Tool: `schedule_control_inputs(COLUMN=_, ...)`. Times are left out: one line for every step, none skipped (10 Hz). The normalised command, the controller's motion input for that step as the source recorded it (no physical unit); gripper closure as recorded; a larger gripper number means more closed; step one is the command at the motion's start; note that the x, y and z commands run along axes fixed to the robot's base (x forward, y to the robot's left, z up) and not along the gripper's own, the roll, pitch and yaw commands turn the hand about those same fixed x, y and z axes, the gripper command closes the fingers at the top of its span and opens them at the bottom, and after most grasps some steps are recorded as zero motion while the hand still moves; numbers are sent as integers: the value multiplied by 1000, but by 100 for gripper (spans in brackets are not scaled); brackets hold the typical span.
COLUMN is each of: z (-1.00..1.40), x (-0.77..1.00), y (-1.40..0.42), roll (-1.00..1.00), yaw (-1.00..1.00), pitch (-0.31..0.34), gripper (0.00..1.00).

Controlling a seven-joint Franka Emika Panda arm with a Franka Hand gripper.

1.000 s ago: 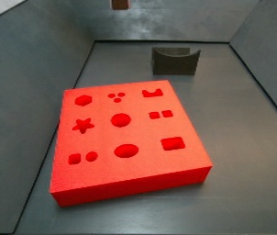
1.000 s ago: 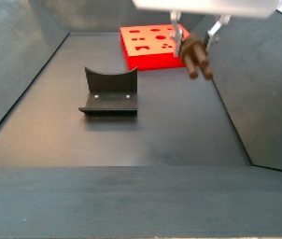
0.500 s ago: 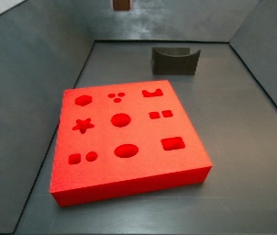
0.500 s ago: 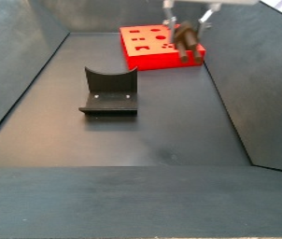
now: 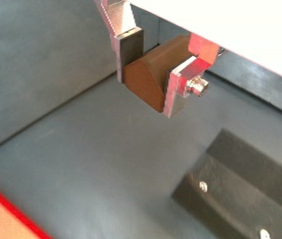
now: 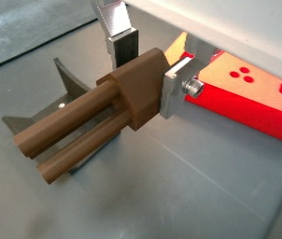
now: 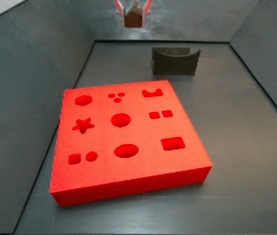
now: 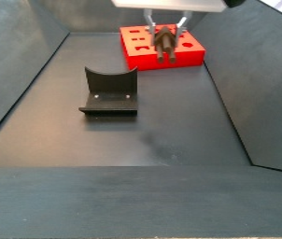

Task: Pick up the 3 prong object. Move up. Rotate the 3 prong object. Place the 3 prong object on the fixture. Regrasp the 3 prong object. Move to above the board. Insert the 3 prong object.
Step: Place the 3 prong object on the fixture.

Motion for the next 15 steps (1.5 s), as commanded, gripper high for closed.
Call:
schedule_control_inputs(z=-202, x=1000, y=-270, roll=143, yaw=41, pitch=10, gripper=100)
schedule_control_inputs(z=-190, x=1000, y=-242, roll=143, yaw=40, pitch=9, gripper=100)
schedule_control_inputs(z=-165, x=1000, y=-191, roll=140, yaw=40, pitch=11, gripper=100)
schedule_control_inputs(z=-145, x=1000, y=-158, roll=142, yaw=41, pitch=20, gripper=100)
schedule_control_inputs(z=-127, x=1000, y=-129, roll=145, yaw=41, pitch=26, gripper=100)
schedule_control_inputs(z=-111, x=1000, y=-102, roll=152, yaw=42, pitch=33, gripper=100)
schedule_control_inputs(z=-95, x=969, y=-82, roll=162, yaw=44, pitch=43, gripper=100)
schedule_control_inputs(z=831, x=1000, y=651, roll=-1000, yaw=34, pitch=15, gripper=100)
schedule_control_inputs(z=879, x=1000, y=685, roll=-1000, yaw=26, pitch=28, gripper=100)
schedule_control_inputs(z=744, x=858, y=564, roll=-1000, yaw=5, pitch=53, gripper=100)
schedule_control_inputs(z=563, x=694, y=397, roll=-1000, yaw=0, pitch=69, gripper=100)
schedule_control_inputs(z=292, x=494, y=171, roll=-1000, yaw=-10, pitch=85, gripper=100)
schedule_control_inputs(z=92, x=370, y=107, roll=-1000, yaw=-16, pitch=92, gripper=100)
schedule_control_inputs(z=21, x=275, y=86, roll=-1000, yaw=-27, pitch=99, gripper=100)
schedule_control_inputs(z=40, x=178, y=68, roll=-1000, yaw=-40, pitch=120, gripper=100)
